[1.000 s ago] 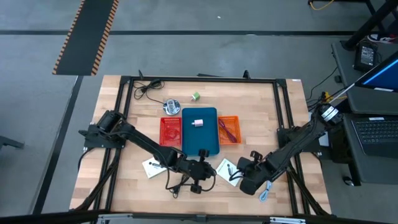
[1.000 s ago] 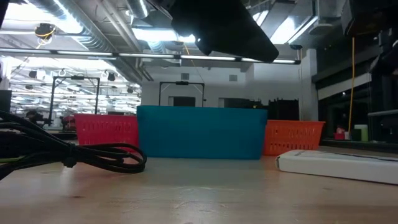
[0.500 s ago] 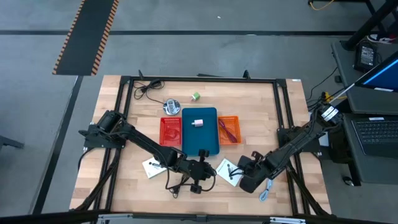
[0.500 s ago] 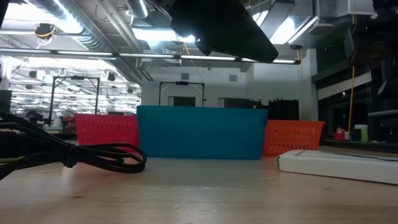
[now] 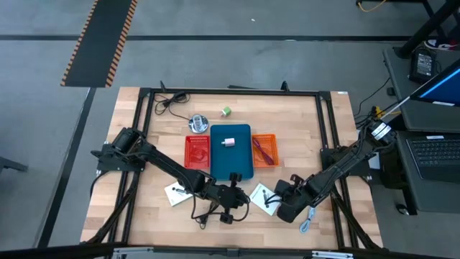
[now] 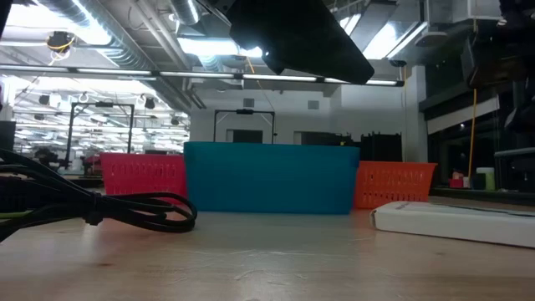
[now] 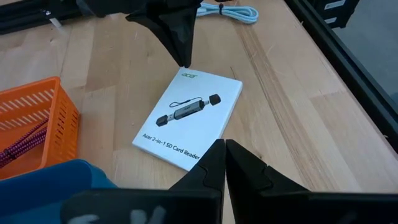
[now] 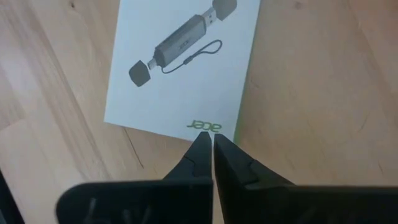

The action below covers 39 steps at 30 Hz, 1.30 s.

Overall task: Pick and place items into bin
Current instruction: Put the right card reader box into the red bin

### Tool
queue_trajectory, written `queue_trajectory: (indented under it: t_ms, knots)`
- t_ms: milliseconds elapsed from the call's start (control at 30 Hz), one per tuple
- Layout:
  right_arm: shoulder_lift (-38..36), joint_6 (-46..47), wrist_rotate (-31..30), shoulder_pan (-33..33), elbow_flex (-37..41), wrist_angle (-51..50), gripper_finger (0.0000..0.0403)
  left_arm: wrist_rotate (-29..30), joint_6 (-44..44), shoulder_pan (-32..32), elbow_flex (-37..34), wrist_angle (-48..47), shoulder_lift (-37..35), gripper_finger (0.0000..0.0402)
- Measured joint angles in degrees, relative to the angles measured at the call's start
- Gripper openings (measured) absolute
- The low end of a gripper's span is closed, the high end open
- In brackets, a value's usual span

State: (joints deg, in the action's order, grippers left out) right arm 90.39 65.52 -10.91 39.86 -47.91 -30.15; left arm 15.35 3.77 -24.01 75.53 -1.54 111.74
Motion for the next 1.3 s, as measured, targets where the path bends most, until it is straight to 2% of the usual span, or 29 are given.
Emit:
queue_trajectory:
  t_ms: [333, 567, 700, 867, 1033, 1200, 1300]
  knots:
    - [-0.14, 0.37, -0.21, -0.33, 4.83, 6.74, 0.0000, 0.00, -0.02, 0.00, -0.02, -0.02, -0.02, 0.0005]
    - [-0.15, -0.06, -0.23, -1.13, 4.93, 5.09, 0.0000, 0.10, -0.14, 0.00, -0.02, -0.02, -0.02, 0.0006]
    - [-0.17, -0.14, -0.43, -1.11, 4.90, 3.59, 0.0000, 1.83, -4.33, 0.00, -0.02, -0.38, -0.02, 0.0013]
    - [-0.17, -1.14, -0.38, -1.14, 4.93, 3.40, 0.0000, 2.84, -11.66, -0.30, -0.04, -0.41, 1.12, 0.0041]
    - [-0.15, -1.30, -0.36, -1.13, 4.95, 3.32, 0.0000, 4.31, -15.98, -1.04, -0.04, 0.49, 2.94, 0.0088]
    - [-0.11, -1.59, -0.29, -1.11, 4.97, 3.34, 0.0000, 12.66, -24.10, -2.41, -0.04, 1.84, 4.26, 0.0130]
    - [-0.09, -2.12, -0.21, -1.11, 4.99, 3.34, 0.0000, 14.91, -29.91, -3.05, -0.02, 2.19, 5.54, 0.0146]
